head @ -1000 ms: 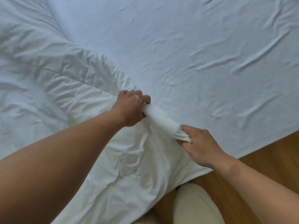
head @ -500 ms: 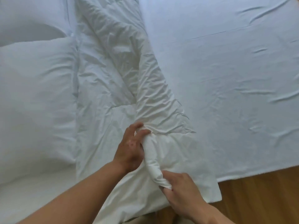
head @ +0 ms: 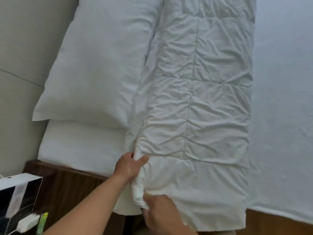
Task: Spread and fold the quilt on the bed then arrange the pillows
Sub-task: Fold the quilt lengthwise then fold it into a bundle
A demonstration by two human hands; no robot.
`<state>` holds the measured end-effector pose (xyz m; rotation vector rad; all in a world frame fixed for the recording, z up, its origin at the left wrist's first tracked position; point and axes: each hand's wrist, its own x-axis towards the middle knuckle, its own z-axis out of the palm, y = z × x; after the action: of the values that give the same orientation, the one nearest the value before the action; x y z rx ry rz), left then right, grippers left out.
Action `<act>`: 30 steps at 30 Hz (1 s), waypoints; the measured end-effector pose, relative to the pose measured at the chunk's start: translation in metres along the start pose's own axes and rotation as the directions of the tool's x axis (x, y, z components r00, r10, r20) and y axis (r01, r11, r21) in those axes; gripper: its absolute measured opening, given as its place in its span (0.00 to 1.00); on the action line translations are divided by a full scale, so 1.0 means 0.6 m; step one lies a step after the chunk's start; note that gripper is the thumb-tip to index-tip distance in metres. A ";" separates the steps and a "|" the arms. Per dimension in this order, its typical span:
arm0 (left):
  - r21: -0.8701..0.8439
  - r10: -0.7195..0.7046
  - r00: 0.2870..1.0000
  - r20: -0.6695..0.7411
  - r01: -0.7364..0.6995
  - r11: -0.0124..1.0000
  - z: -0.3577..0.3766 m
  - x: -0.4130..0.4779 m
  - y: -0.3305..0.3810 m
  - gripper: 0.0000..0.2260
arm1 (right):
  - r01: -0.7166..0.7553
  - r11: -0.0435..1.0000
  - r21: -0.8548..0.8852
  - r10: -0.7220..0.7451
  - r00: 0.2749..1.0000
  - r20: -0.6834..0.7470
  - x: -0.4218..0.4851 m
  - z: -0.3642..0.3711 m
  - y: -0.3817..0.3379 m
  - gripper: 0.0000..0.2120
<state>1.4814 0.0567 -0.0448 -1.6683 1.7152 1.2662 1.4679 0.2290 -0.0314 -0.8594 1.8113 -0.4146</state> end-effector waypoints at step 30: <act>0.062 0.197 0.972 0.126 -0.205 0.977 -0.044 0.137 -0.156 0.49 | -0.445 0.575 0.686 0.670 0.738 -0.083 -0.083 -0.120 0.379 0.52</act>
<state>1.5622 0.0035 -0.1275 -1.3755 1.8715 1.3439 1.3300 0.4121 -0.1137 0.3182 1.9441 -0.7148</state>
